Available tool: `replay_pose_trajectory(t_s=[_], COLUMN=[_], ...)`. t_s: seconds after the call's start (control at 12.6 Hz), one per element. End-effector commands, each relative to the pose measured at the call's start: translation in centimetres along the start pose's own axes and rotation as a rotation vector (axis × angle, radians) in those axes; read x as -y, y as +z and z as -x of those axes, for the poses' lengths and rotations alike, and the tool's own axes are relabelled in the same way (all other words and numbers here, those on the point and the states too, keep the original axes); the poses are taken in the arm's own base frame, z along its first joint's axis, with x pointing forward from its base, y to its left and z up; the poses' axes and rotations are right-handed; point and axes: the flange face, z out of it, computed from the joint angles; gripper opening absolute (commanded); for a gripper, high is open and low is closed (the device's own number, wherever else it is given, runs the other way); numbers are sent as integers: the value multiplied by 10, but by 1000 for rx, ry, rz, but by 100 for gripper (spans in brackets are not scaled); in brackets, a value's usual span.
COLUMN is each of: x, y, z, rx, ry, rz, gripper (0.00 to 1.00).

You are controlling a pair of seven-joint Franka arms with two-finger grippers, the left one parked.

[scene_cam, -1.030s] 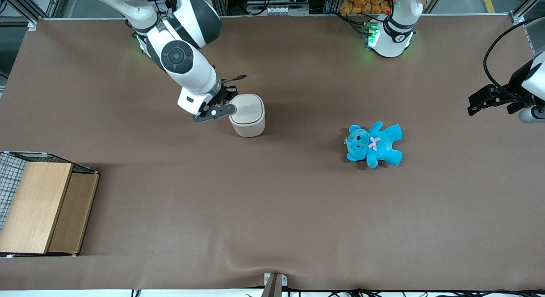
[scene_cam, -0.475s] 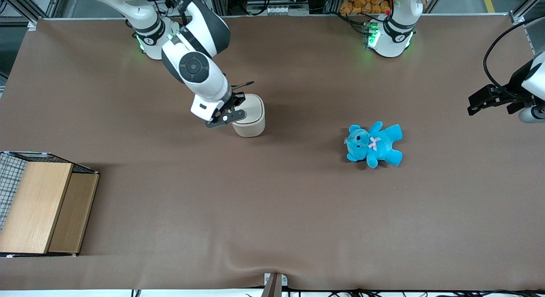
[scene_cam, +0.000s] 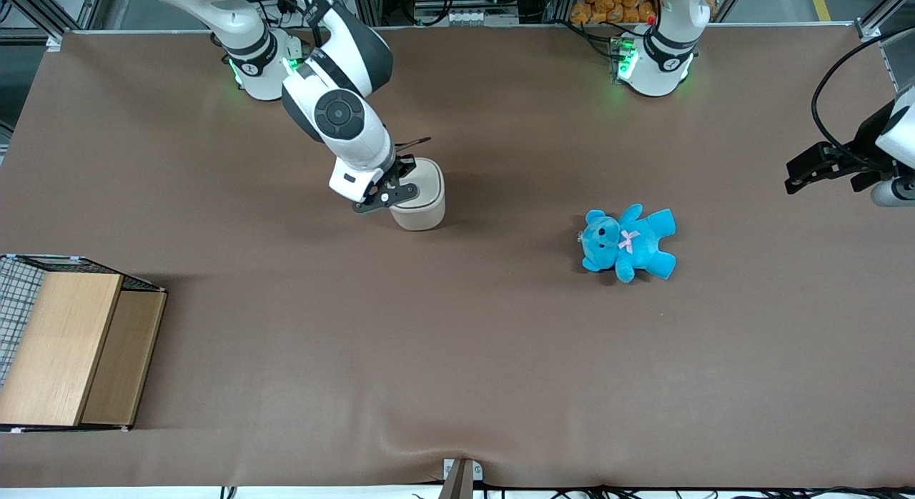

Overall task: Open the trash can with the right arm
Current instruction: 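Push the lid with the right gripper to swing it open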

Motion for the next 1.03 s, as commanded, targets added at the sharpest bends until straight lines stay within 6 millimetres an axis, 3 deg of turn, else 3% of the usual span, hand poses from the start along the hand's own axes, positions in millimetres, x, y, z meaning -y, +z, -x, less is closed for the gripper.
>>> replay_pose_trajectory(t_s=[0.0,0.4,0.55,0.71,0.79,0.87,0.95], x=[2,9,10,11,12,16,7], y=[19,36,6,-42,-65,-91,-108], z=[-5,-7,-13,-22,-24,-26,-32], rx=[-21,-10,28,68,87,93,93], ry=[20,29,53,72,87,115,139], rz=[28,44,64,78,66,11,-22], gripper=[0,0,0,0,6,52,100])
